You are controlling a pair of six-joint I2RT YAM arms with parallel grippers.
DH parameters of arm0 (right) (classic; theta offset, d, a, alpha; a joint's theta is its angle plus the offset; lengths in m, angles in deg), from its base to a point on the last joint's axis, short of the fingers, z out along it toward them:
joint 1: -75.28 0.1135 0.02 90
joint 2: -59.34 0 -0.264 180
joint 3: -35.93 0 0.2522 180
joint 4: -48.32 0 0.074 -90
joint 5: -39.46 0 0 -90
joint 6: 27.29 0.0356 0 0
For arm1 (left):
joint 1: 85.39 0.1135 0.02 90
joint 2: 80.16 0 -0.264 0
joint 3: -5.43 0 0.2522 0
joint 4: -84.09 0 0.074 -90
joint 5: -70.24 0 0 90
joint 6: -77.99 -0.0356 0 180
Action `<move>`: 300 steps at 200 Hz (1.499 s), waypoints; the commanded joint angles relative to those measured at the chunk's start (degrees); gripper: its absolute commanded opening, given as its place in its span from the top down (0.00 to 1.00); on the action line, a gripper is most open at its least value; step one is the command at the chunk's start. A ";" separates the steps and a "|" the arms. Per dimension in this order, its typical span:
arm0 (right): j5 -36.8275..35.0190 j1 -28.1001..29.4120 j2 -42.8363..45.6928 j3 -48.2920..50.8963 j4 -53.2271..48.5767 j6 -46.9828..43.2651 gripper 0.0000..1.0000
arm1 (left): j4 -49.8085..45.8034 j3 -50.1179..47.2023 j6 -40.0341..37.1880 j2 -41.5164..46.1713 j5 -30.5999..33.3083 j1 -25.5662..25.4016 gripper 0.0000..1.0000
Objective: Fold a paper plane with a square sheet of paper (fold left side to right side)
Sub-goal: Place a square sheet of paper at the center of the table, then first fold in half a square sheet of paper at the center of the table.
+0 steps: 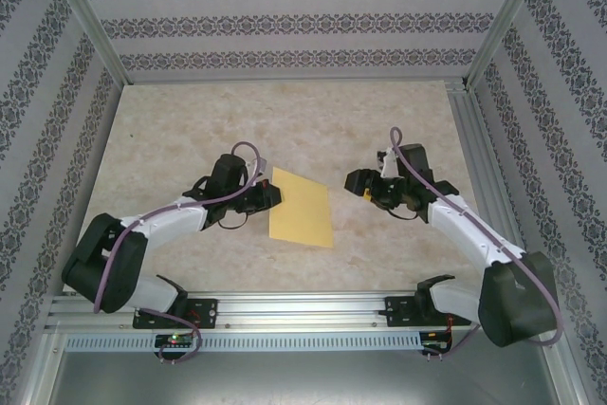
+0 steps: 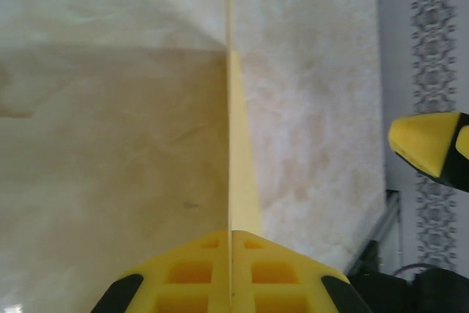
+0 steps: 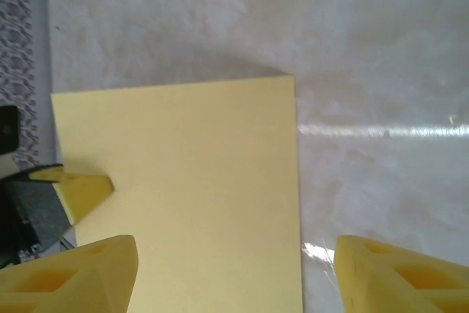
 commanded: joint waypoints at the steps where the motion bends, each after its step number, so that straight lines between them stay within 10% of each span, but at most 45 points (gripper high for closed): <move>1: -1.49 1.56 -1.69 1.09 4.73 -0.25 0.29 | -3.72 1.50 -6.57 -1.72 2.65 0.88 1.00; 113: -2.35 6.79 -13.25 1.65 14.60 5.89 0.30 | 2.42 6.33 -1.31 -6.70 -5.73 0.74 0.61; 300: 0.96 8.76 -15.22 2.20 35.45 20.59 0.40 | 11.28 11.30 3.97 -16.44 -8.14 -5.67 0.55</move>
